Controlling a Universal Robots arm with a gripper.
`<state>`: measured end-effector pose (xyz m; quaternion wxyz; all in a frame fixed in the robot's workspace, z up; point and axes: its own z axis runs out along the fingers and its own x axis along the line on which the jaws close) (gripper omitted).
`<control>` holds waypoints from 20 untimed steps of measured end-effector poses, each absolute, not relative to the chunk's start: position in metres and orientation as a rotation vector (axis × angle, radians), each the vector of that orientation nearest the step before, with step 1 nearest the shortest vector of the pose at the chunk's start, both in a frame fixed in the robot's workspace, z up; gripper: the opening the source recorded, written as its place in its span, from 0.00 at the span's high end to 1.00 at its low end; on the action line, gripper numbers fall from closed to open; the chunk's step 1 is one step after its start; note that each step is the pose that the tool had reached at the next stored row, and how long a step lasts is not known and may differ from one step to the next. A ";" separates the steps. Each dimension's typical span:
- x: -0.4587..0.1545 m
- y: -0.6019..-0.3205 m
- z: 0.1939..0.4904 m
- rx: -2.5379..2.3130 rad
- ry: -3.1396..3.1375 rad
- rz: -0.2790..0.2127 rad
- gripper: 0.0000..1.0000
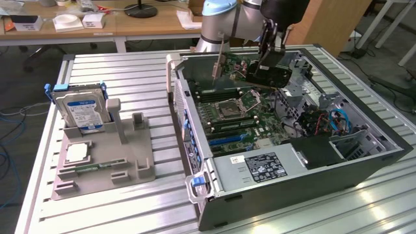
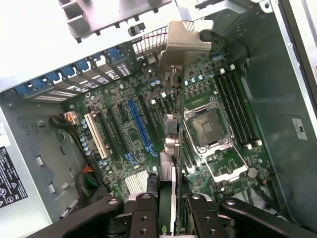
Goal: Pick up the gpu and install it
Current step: 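Insert the gpu into the slot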
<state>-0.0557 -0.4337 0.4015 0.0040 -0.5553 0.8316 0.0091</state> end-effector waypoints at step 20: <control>-0.056 -0.434 0.402 -1.863 2.520 0.029 0.73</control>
